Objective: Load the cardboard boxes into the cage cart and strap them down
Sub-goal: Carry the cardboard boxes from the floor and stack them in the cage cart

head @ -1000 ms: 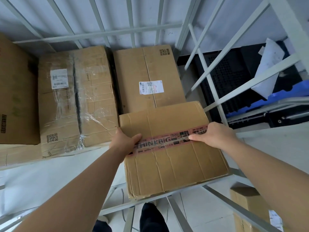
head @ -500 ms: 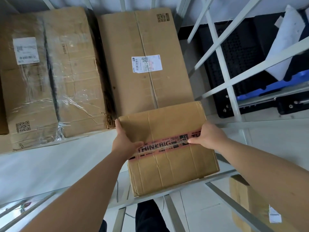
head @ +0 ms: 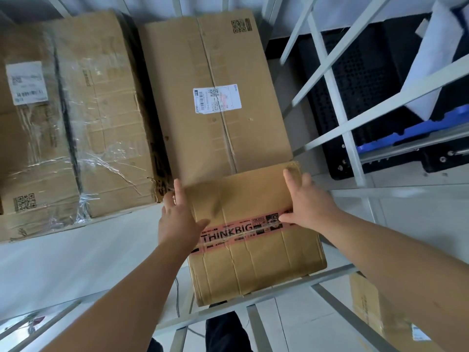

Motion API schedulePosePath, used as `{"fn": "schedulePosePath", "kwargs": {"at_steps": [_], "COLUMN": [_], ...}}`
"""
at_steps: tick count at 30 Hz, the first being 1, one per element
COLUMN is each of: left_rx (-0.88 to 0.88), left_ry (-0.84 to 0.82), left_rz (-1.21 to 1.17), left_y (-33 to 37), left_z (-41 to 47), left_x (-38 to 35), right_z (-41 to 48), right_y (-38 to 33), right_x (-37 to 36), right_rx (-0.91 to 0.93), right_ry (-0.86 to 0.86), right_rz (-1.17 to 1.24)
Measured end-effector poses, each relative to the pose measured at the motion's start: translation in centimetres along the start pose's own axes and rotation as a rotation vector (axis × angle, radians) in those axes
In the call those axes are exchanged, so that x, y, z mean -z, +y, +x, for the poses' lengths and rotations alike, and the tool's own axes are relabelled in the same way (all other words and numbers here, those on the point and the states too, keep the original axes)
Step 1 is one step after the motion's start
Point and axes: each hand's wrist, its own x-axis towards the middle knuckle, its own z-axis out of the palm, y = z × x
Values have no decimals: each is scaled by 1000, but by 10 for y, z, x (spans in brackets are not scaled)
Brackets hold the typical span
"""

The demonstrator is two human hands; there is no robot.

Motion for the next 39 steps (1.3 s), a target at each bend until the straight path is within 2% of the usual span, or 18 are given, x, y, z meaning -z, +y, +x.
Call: {"fn": "schedulePosePath", "kwargs": {"at_steps": [4,9,14,19,24,29,39], "left_rx": [-139,-355,-599,-835,-1095,-1333,-1773], "left_ry": [61,177,324,375,346,273,-22], "left_rz": [111,65,68,110,232,330,521], "left_y": [22,49,66,69,68,72,52], "left_z": [-8,-40,-99,-183,-278,-370,-552], "left_x": [42,125,214,274,298,284,165], "right_z": [-13,-66,-164,-291,-420,-536,-743], "right_y": [-13,-32,-53,-76,-105,-129,-175], "right_x": [49,128,192,208,182,129,-35], "right_rx": [78,89,32,-106,-306,-566,-1181], "right_ry": [122,343,595,797,946,1022,1005], "right_rz": [62,182,341,449,541,600,702]}}
